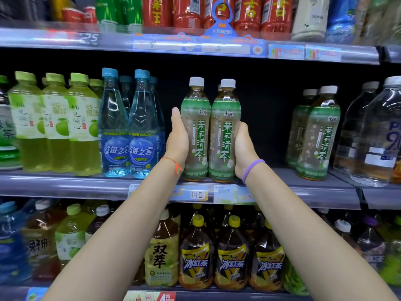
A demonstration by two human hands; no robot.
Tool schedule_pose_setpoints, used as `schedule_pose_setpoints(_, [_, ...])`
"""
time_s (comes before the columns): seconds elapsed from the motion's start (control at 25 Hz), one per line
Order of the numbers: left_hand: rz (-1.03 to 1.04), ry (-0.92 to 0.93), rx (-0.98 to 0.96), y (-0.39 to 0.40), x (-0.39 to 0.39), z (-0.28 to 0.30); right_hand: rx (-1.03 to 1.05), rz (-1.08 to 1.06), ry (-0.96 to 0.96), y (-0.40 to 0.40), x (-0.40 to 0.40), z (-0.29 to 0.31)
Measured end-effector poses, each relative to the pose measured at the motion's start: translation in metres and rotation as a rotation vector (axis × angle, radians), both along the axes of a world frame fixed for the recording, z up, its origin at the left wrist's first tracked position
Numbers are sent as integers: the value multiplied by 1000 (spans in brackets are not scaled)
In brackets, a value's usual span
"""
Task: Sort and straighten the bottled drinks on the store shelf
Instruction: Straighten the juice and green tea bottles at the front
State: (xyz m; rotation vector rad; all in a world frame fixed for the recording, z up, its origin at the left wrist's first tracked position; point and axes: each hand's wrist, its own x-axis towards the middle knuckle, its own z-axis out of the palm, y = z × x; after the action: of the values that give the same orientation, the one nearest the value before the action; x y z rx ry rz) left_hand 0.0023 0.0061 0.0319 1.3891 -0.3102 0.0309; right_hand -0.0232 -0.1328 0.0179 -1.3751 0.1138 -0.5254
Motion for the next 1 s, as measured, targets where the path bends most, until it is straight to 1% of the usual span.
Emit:
schedule_pose_setpoints(0.04, [25,-12,-1,0,-2,-2,5,2,-2,1,1,0])
schedule_pose_setpoints(0.08, [64,-60,9,2,-5,-5,8,11,-4,4,1,0])
schedule_pose_setpoints(0.12, [117,-175,37,4,-9,-9,9,26,-5,7,2,1])
schedule_pose_setpoints(0.24, [350,-676,242,12,-22,-27,20,71,-4,17,0,3])
schedule_pose_setpoints(0.28, [405,-791,304,14,-20,-32,13,75,-1,20,0,3])
schedule_pose_setpoints(0.32, [443,-845,361,16,-18,-34,4,69,1,23,0,3])
schedule_pose_setpoints(0.44, [549,-896,459,22,-10,-36,5,45,-8,35,1,3])
schedule_pose_setpoints(0.6, [723,-1048,546,29,-5,-39,38,55,-23,46,2,6])
schedule_pose_setpoints(0.72, [863,-1140,598,37,1,-10,38,4,-38,50,3,4])
schedule_pose_setpoints(0.8, [937,-1132,723,41,10,18,38,-77,-18,53,6,2])
schedule_pose_setpoints(0.92, [983,-1147,912,40,18,35,-42,-314,14,58,4,-1])
schedule_pose_setpoints(1.0, [1009,-1179,988,36,22,33,-176,-459,-93,64,0,-5])
